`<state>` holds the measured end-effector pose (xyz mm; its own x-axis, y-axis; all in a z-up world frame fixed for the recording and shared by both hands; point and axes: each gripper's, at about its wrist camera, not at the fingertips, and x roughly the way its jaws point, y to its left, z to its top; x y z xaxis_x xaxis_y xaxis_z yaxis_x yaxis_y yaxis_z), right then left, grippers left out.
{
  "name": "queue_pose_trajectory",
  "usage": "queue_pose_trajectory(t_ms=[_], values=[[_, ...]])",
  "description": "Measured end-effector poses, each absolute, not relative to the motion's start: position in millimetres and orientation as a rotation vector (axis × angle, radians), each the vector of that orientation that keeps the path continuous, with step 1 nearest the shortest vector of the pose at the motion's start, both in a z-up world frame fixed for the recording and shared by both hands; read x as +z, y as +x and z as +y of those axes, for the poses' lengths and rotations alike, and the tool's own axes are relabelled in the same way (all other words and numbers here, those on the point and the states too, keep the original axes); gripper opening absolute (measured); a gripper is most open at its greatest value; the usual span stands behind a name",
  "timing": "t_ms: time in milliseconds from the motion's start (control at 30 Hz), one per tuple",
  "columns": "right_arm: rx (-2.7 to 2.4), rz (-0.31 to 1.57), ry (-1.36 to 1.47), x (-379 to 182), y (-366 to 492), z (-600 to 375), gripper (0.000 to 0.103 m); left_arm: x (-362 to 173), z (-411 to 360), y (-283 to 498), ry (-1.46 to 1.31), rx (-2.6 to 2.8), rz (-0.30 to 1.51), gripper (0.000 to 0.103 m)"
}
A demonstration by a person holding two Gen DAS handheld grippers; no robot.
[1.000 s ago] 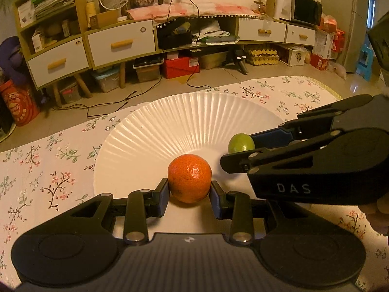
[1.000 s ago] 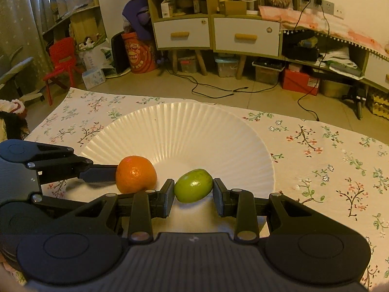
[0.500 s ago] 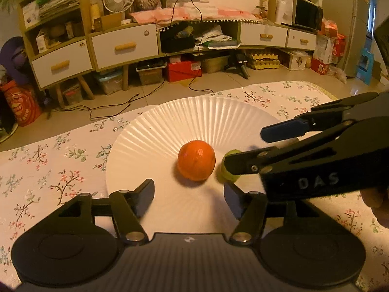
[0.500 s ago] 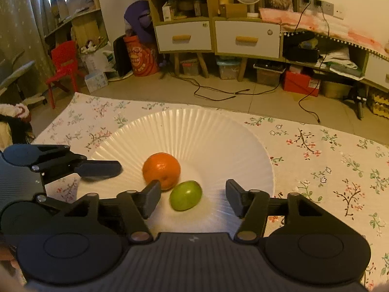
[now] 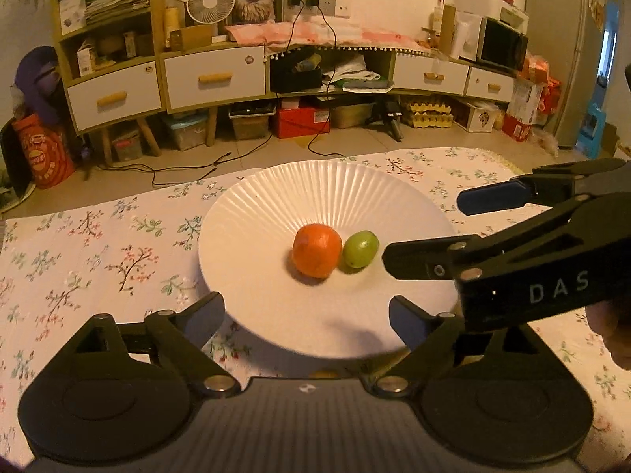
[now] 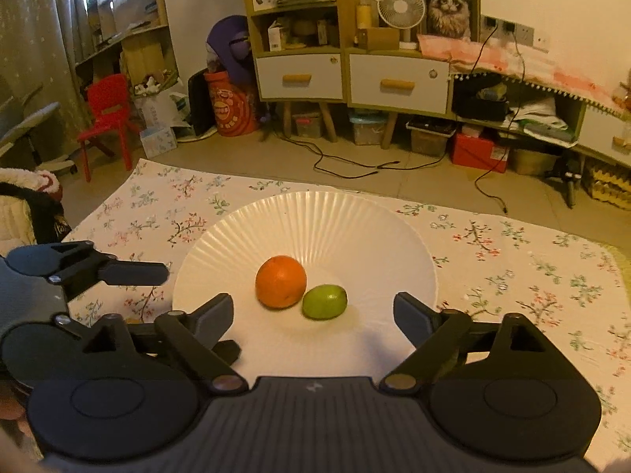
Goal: Organize fruits
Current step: 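Open the left gripper onto the plate while the right gripper releases the green tomato beside it, then withdraw both grippers from the plate back toward the fruit cluster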
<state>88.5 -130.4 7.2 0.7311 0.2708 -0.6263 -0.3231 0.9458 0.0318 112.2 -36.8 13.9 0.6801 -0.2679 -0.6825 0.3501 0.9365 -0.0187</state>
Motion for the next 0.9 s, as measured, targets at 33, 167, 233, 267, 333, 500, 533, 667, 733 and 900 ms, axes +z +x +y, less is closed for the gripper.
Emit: queue_pose_trajectory(t_ms=[33,167,233,267,333,500,533,667,733,900], values=[[0.325,0.677,-0.085,8,86,-130,0.089,15,-36,110,0.117,-0.348,0.747,0.089],[0.329,0.677,-0.077,12,75,-130,0.093,17,-31,99,0.124,-0.331,0.748,0.094],[0.326,0.676,-0.071,13,69,-131,0.095,17,-28,96,0.126,-0.323,0.755,0.094],[0.322,0.676,-0.070,13,67,-131,0.095,17,-26,94,0.128,-0.321,0.760,0.094],[0.309,0.680,-0.067,13,63,-132,0.096,16,-24,90,0.139,-0.317,0.768,0.094],[0.287,0.694,-0.055,9,51,-132,0.097,16,-13,78,0.133,-0.315,0.783,0.097],[0.282,0.697,-0.055,8,49,-131,0.097,15,-9,73,0.125,-0.312,0.781,0.098],[0.282,0.711,-0.073,6,42,-127,0.097,13,-3,62,0.118,-0.310,0.780,0.098],[0.286,0.714,-0.088,5,37,-122,0.097,12,0,58,0.123,-0.309,0.780,0.098],[0.316,0.703,-0.102,1,23,-117,0.099,7,6,50,0.136,-0.307,0.791,0.098]])
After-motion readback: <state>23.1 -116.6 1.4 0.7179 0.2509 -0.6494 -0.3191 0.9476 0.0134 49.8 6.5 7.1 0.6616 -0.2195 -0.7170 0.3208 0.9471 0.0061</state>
